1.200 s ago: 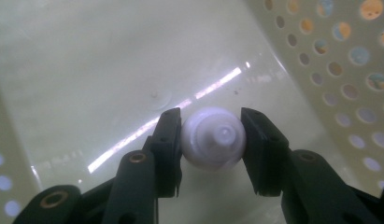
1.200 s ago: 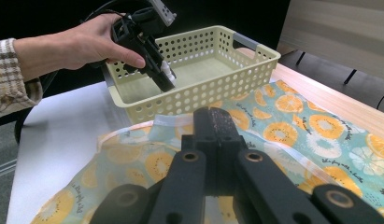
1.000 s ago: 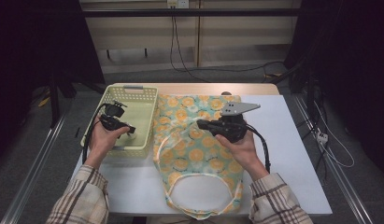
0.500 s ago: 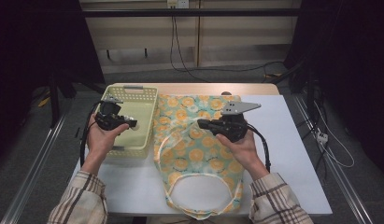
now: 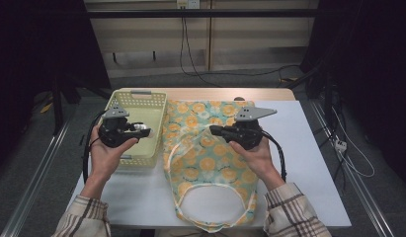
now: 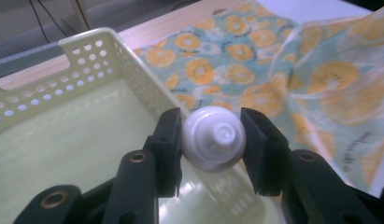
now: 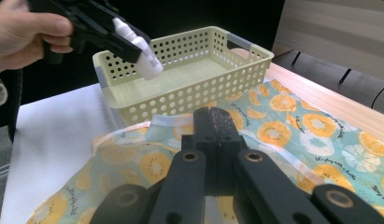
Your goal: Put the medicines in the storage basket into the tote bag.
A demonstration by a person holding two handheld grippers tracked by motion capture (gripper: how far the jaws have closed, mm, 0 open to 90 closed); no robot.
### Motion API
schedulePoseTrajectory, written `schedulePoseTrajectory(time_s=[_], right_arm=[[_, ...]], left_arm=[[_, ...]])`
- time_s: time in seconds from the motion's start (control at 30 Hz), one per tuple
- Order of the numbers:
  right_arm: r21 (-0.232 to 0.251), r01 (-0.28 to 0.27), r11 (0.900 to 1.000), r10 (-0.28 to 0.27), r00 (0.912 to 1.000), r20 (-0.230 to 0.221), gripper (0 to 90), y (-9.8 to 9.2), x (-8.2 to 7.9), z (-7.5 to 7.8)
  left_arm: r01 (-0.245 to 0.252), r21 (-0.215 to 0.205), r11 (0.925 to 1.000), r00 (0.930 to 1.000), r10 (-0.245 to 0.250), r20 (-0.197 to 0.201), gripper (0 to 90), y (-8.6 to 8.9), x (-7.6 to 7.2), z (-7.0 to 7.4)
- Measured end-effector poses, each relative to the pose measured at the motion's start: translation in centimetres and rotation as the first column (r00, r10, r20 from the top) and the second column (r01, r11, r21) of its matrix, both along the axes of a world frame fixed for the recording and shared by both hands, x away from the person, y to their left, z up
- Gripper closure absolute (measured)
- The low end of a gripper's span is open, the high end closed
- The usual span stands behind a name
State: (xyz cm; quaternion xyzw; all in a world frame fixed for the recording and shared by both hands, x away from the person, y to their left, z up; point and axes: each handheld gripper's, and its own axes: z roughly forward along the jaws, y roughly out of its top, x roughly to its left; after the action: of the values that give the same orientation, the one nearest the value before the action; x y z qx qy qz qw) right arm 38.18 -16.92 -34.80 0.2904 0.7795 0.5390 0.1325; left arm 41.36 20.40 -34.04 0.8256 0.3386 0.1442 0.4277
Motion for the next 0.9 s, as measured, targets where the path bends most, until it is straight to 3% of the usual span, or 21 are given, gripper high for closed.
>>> schedulePoseTrajectory(time_s=[0.13, 0.4, 0.6, 0.8, 0.9], right_arm=[[-0.002, -0.001, 1.0, 0.001, 1.0, -0.001, 90.0, 0.1, 0.0, 0.0], [-0.004, -0.002, 1.0, 0.002, 1.0, 0.0, 90.0, 0.1, 0.0, 0.0], [-0.005, -0.001, 1.0, 0.001, 1.0, 0.005, 90.0, 0.1, -0.1, 0.0], [-0.002, -0.001, 1.0, 0.001, 1.0, 0.005, 90.0, 0.2, -0.1, 0.0], [-0.003, 0.001, 1.0, -0.001, 1.0, 0.006, 90.0, 0.1, 0.0, 0.0]], left_arm=[[0.034, -0.013, 0.9993, 0.9994, -0.034, 0.0, 60.3, -0.3, -1.4, 0.7], [0.082, -0.051, 0.9953, 0.996, -0.08, 0.04, 60.3, -0.9, -3.7, 2.0], [0.169, -0.08, 0.9824, 0.9851, -0.165, 0.048, 60.3, -3.2, -5.2, 2.5], [0.198, -0.102, 0.9748, 0.9799, -0.195, 0.044, 60.3, -4.8, -6.1, 2.4], [0.229, -0.094, 0.9689, 0.9733, -0.226, 0.041, 60.3, -5.7, -6.3, 2.0]])
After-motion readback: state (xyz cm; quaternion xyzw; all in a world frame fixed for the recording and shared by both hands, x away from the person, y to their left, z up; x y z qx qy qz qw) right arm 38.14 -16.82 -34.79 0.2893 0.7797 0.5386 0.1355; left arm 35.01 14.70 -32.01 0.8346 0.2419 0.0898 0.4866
